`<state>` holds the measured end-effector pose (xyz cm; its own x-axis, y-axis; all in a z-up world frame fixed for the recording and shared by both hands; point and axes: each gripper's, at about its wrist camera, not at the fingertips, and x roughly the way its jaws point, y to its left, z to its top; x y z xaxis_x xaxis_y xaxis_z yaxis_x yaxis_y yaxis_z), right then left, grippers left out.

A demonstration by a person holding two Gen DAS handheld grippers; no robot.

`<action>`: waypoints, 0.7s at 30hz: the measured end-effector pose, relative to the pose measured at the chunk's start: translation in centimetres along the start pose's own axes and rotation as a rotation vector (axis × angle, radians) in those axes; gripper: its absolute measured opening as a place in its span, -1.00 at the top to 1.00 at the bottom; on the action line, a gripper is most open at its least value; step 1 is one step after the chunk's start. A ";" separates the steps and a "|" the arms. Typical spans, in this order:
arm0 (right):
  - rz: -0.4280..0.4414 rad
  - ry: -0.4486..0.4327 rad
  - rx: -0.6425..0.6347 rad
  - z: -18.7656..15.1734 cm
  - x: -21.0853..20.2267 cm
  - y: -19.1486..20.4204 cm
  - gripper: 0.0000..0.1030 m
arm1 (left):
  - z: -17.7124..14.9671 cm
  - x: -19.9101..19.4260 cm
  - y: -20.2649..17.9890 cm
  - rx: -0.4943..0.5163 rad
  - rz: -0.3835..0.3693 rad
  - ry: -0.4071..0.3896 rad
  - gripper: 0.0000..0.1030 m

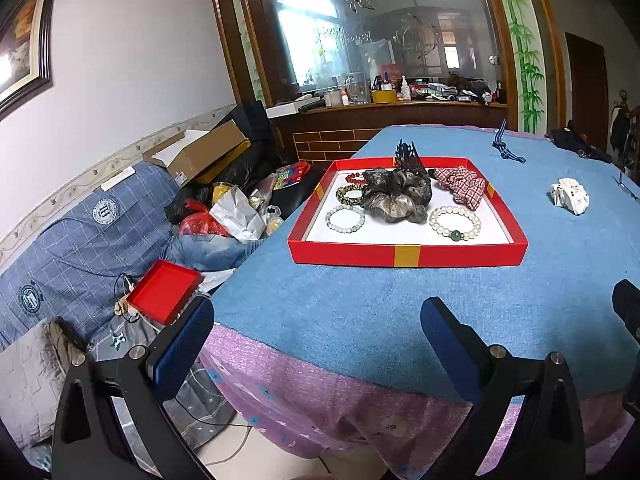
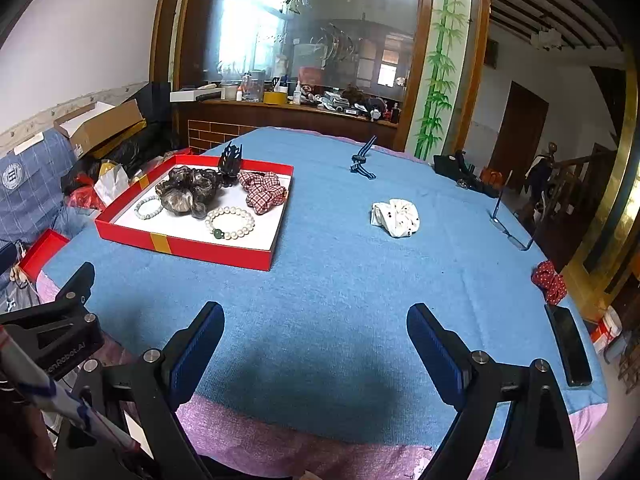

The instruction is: Organize jewelry

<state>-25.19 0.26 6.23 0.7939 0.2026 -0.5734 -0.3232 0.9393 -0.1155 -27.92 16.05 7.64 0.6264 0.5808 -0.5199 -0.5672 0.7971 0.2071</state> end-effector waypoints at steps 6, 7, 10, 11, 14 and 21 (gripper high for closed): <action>0.000 0.007 -0.010 0.0 0.1 0.3 -0.85 | 0.0 0.2 0.1 -0.002 0.000 0.002 -0.99; 0.000 0.006 -0.013 0.0 0.1 0.4 -0.85 | 0.0 0.2 0.1 -0.002 0.001 0.003 -0.99; 0.000 0.008 -0.017 0.0 0.1 0.4 -0.85 | -0.1 0.3 0.1 -0.002 0.000 0.007 -0.99; -0.001 0.010 -0.018 0.0 0.1 0.5 -0.85 | -0.1 0.3 0.1 -0.001 0.000 0.008 -0.99; -0.001 0.015 -0.019 0.0 0.2 0.5 -0.85 | -0.2 0.4 0.1 -0.001 -0.002 0.012 -0.99; -0.003 0.018 -0.021 0.0 0.3 0.6 -0.85 | -0.2 0.4 0.1 -0.002 -0.002 0.012 -0.99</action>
<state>-25.16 0.87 5.98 0.7853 0.1950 -0.5875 -0.3321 0.9337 -0.1341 -27.84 16.37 7.26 0.6211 0.5767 -0.5307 -0.5666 0.7982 0.2044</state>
